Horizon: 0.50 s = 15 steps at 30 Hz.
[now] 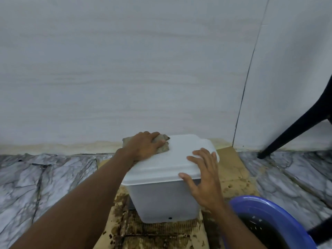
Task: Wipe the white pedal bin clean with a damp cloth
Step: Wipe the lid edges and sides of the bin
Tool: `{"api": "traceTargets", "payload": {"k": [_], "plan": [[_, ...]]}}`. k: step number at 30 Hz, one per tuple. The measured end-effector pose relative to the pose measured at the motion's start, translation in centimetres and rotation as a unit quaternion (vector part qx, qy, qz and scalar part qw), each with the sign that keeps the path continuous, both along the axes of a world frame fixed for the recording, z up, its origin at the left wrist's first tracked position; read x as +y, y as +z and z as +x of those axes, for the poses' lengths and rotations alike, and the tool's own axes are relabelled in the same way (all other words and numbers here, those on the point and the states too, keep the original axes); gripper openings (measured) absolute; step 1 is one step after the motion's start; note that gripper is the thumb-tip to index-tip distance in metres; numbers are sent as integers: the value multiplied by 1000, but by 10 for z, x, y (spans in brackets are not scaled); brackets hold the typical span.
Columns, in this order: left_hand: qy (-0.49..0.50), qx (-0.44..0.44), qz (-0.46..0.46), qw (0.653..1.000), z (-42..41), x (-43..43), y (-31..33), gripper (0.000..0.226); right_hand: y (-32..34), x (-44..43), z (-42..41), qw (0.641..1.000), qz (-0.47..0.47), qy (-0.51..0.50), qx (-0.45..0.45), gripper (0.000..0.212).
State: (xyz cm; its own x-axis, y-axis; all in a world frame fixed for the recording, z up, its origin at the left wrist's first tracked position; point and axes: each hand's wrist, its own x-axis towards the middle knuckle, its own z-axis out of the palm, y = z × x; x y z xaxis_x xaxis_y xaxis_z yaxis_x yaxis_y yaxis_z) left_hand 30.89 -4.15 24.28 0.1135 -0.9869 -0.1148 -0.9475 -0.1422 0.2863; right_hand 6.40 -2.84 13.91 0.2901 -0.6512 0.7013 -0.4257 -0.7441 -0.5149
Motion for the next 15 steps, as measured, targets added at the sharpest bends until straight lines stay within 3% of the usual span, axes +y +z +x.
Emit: {"api": "traceTargets", "payload": {"k": [5,9,15], "plan": [[27,24,12,999,12,10,2,65,19,-33,-21,993,61,55,79,40],[44,39,0,998,17,15,1,65,22,-39,-24,993,78,64,67,32],[79,24,-17,996,12,31,-5,63,16,-40,-24,992,71,43,95,46]]}}
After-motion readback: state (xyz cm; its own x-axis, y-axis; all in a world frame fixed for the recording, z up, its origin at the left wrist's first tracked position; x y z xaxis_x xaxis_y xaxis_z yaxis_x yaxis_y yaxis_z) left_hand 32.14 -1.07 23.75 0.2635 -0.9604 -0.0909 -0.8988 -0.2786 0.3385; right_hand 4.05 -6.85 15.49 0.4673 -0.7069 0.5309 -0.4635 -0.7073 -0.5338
